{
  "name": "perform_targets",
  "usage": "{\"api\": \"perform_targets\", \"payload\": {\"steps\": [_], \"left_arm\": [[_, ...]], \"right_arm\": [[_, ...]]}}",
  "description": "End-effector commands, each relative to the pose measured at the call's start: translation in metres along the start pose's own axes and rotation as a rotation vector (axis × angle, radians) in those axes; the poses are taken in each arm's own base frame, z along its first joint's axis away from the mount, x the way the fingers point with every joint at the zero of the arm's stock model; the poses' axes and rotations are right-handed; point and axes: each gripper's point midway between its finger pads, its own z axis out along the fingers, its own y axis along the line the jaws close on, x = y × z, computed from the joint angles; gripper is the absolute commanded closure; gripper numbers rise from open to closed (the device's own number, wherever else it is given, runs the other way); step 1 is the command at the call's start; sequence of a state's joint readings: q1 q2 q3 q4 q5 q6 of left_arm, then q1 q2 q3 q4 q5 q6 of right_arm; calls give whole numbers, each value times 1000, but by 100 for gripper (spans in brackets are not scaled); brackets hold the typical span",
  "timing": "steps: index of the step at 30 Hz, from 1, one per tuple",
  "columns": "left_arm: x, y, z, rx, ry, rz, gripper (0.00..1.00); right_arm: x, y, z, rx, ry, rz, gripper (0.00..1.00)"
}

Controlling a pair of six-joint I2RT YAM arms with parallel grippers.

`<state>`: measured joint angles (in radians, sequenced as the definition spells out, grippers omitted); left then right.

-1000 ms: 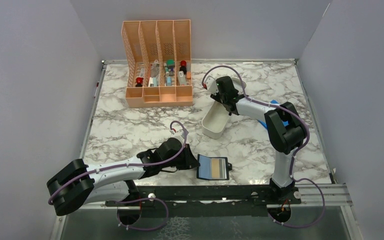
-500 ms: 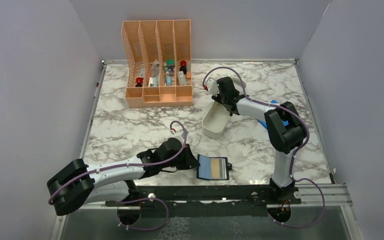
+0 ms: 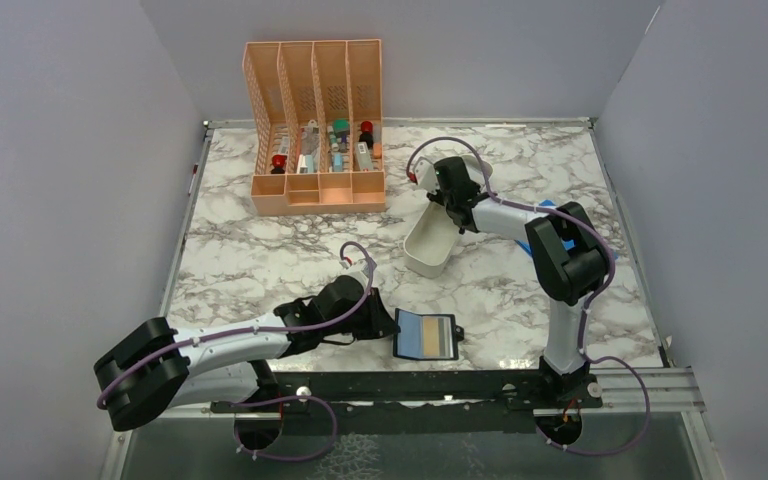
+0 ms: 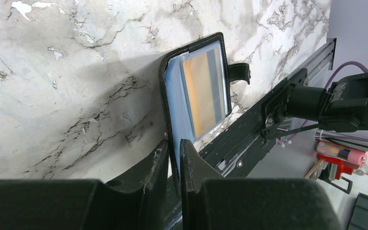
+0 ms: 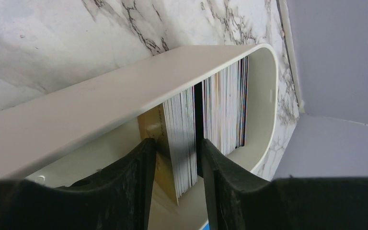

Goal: Put the credit cards into the card holder
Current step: Pick up the credit card from the storage box.

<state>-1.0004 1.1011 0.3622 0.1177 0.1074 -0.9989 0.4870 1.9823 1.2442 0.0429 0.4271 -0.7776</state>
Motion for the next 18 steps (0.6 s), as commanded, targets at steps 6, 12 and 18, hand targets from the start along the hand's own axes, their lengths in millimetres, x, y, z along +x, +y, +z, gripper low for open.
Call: {"api": "perform_targets", "payload": {"steps": [6, 12, 18], "left_arm": [[-4, -3, 4, 7, -8, 1, 82], [-5, -3, 3, 3, -10, 4, 82], [-6, -4, 4, 7, -10, 5, 82]], "right_arm": [[-7, -31, -7, 112, -38, 36, 59], [-10, -33, -7, 119, -46, 41, 61], [-11, -30, -7, 104, -56, 51, 66]]}}
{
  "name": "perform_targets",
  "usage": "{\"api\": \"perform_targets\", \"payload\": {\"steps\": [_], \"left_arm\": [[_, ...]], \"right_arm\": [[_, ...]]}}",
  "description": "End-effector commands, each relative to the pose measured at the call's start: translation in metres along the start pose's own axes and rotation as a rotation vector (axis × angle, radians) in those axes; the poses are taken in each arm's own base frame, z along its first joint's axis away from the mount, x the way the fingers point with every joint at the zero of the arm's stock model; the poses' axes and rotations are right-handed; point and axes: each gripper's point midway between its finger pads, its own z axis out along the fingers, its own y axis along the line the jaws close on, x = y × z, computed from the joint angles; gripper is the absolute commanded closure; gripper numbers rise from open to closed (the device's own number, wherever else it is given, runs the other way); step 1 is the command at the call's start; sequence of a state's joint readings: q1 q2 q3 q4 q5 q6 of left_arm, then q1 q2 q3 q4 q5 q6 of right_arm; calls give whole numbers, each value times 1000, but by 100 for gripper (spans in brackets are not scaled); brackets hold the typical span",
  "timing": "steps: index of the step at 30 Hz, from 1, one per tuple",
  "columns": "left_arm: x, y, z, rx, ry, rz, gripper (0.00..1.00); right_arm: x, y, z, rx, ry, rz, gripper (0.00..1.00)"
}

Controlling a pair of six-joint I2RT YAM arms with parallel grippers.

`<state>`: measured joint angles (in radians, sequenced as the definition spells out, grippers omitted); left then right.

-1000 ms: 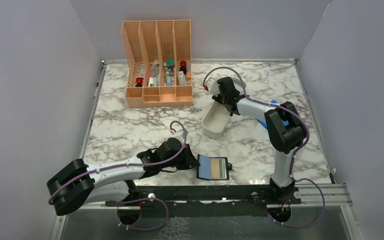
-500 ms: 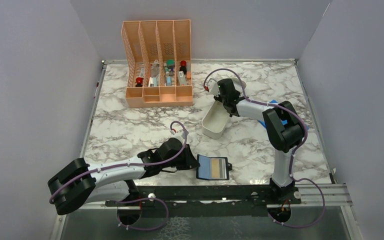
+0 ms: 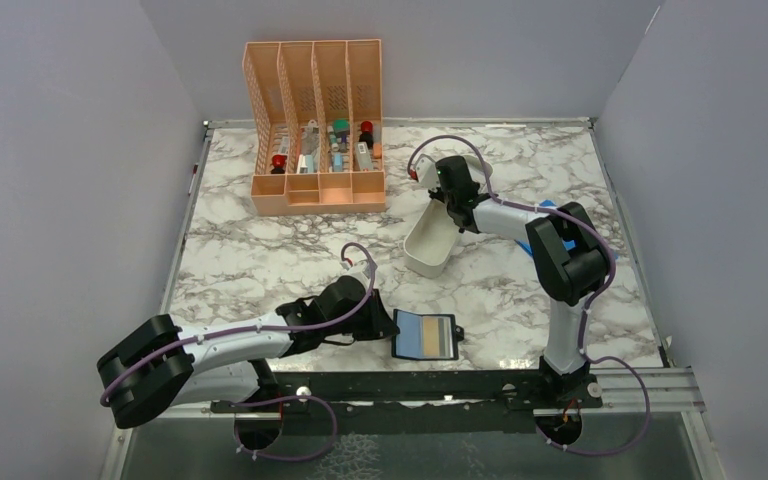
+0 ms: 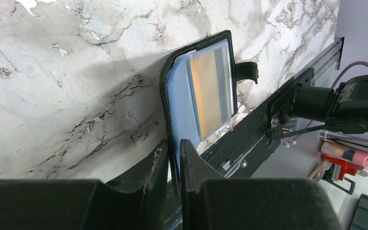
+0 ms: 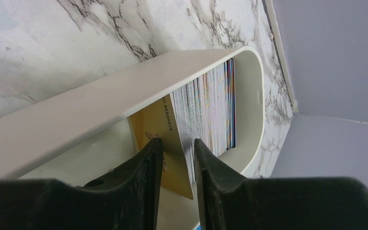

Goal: Put the credit cards into the card holder
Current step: Pick up the credit card from the storage box.

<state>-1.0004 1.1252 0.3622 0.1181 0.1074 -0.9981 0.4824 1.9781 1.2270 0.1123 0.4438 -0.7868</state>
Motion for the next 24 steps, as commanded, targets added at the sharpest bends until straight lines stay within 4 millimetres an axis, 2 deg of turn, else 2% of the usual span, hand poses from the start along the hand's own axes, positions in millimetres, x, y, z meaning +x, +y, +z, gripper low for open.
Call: {"api": "perform_targets", "payload": {"steps": [1, 19, 24], "left_arm": [[-9, -10, 1, 26, -25, 7, 82], [-6, -9, 4, 35, -16, 3, 82], [-5, -9, 5, 33, -9, 5, 82]], "right_arm": [[-8, -20, -6, 54, -32, 32, 67], [-17, -35, -17, 62, -38, 93, 81], [-16, -35, -24, 47, -40, 105, 88]]}}
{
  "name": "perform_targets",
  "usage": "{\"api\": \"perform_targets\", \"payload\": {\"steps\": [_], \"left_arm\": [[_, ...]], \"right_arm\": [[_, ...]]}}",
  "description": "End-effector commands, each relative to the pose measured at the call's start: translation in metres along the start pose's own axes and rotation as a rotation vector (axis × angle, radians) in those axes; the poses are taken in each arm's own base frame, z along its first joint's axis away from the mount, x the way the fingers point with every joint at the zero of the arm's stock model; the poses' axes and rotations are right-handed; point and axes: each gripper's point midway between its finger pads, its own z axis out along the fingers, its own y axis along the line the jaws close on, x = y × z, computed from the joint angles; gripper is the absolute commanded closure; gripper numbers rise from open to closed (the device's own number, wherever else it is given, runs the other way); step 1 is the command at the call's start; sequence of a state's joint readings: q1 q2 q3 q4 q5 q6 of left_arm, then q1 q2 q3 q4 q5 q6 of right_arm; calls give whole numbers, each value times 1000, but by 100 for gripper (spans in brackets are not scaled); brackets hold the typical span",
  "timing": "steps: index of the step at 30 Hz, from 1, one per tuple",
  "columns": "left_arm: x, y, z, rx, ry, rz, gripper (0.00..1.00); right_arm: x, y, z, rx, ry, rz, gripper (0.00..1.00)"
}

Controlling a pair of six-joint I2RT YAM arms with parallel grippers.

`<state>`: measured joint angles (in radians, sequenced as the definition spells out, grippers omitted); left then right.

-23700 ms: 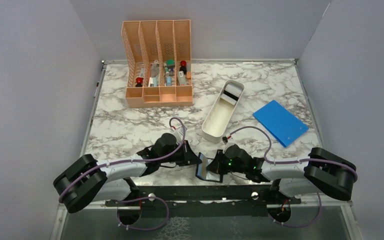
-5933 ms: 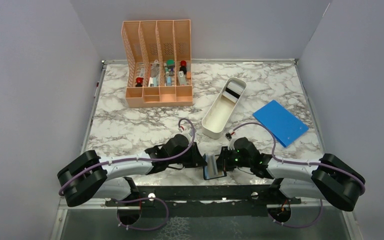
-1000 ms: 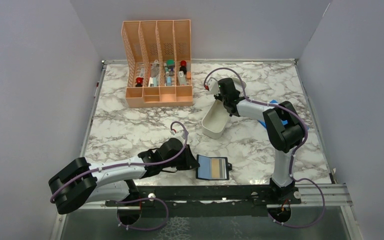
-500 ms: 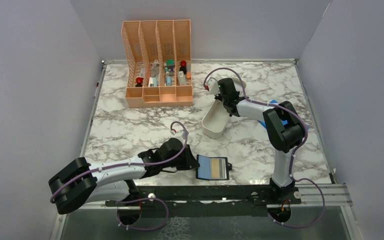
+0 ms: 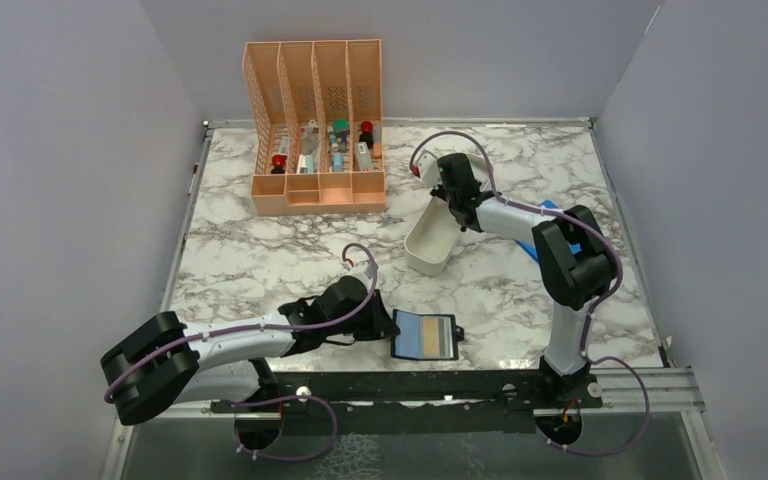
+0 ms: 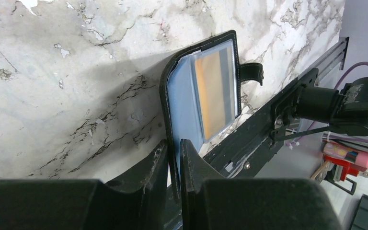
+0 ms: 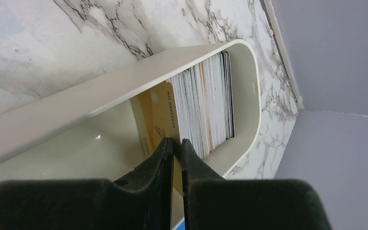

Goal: Put the credit cards into the card holder
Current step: Pick up the credit card from the storage box, then insert the credit card into the card holder.

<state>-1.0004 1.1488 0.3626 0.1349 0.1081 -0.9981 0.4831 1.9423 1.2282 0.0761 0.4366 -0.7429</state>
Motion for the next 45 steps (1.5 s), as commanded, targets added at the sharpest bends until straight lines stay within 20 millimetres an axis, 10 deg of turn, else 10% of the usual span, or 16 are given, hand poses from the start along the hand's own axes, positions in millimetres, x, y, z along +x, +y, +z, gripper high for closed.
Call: {"api": "perform_targets", "payload": {"steps": [1, 27, 45], "left_arm": [[-6, -10, 1, 37, -15, 5, 82], [-26, 14, 4, -86, -118, -80, 93], [-36, 14, 1, -24, -145, -198, 92]], "right_arm": [[-13, -28, -16, 44, -33, 68, 90], [-49, -10, -139, -317, -85, 770, 99], [-48, 73, -277, -927, -163, 1148, 99]]}}
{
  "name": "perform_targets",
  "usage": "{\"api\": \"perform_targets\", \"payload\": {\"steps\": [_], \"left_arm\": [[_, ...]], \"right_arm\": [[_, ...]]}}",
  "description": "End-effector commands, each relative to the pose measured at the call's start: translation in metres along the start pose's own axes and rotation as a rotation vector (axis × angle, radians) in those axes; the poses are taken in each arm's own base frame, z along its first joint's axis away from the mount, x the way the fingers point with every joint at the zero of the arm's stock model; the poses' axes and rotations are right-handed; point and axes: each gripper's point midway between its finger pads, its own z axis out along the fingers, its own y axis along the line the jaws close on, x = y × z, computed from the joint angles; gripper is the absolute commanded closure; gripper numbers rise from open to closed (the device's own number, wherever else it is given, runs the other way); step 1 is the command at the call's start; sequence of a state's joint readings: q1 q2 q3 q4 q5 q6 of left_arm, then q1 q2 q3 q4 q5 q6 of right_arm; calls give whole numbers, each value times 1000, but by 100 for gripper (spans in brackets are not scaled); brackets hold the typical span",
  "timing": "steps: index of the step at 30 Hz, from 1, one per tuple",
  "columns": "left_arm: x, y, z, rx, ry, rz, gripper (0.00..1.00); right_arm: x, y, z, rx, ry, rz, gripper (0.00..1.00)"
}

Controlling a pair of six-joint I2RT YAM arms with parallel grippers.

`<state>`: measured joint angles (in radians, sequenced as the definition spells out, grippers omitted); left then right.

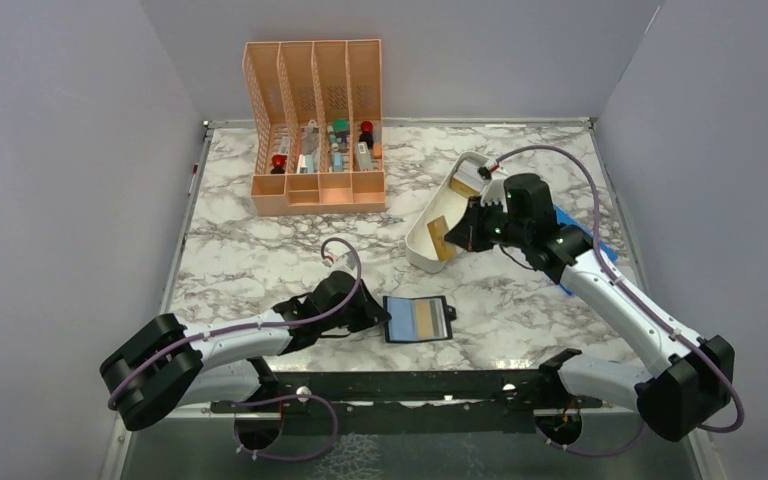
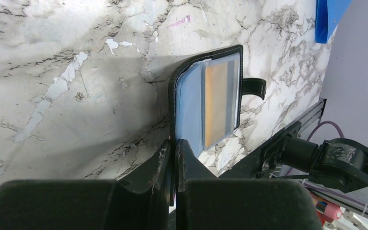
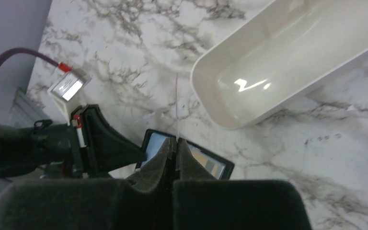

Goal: Put the credit cards into the card holder
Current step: Insert the credit card into the card holder.

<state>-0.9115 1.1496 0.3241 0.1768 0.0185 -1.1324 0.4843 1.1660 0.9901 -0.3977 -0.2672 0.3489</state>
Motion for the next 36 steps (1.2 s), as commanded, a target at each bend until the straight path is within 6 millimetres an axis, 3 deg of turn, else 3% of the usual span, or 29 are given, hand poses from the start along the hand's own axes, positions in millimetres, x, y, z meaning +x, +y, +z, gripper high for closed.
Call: {"api": "perform_targets", "payload": {"steps": [1, 9, 14, 26, 36], "left_arm": [[0, -10, -2, 45, 7, -12, 91], [5, -3, -2, 17, 30, 7, 80], [6, 4, -2, -12, 39, 32, 79], [14, 12, 1, -33, 77, 78, 89], [25, -6, 1, 44, 169, 152, 95]], "right_arm": [[44, 33, -12, -182, 121, 187, 99], [119, 38, -8, -280, 235, 369, 99], [155, 34, -2, -281, 276, 428, 99], [179, 22, 16, -257, 240, 445, 99], [190, 14, 19, -211, 220, 434, 99]]}}
